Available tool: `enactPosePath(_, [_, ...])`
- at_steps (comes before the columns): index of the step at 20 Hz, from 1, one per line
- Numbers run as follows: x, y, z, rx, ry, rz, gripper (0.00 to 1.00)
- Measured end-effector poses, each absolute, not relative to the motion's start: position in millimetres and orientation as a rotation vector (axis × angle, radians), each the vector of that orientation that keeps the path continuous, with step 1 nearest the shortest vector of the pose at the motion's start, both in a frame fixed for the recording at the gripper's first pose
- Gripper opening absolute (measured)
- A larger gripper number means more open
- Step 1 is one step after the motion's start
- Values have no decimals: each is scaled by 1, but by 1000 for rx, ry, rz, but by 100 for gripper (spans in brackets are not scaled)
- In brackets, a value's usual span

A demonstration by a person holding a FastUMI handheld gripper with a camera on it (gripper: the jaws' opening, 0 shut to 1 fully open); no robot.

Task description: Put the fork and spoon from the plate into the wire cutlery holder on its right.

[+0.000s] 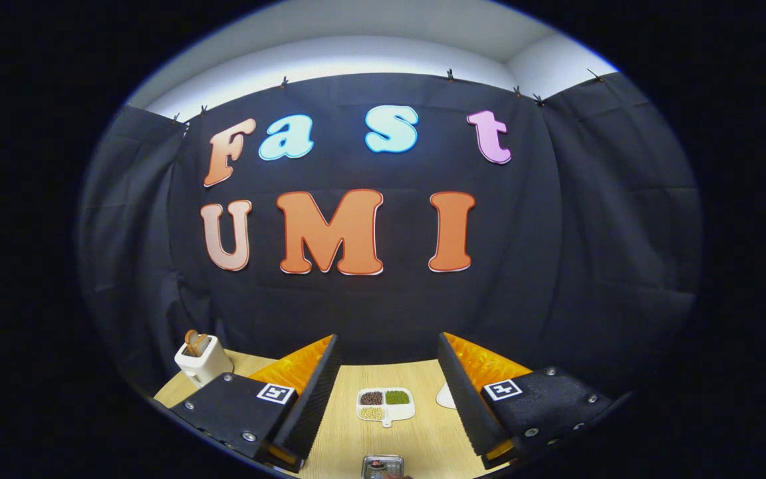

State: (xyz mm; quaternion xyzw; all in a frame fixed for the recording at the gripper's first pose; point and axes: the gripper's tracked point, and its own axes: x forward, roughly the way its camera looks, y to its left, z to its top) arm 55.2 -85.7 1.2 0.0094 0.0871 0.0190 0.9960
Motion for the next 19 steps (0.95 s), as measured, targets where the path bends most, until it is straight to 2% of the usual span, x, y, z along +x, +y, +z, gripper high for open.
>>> enactPosePath(19, [53,-53,17,68,126,93,90])
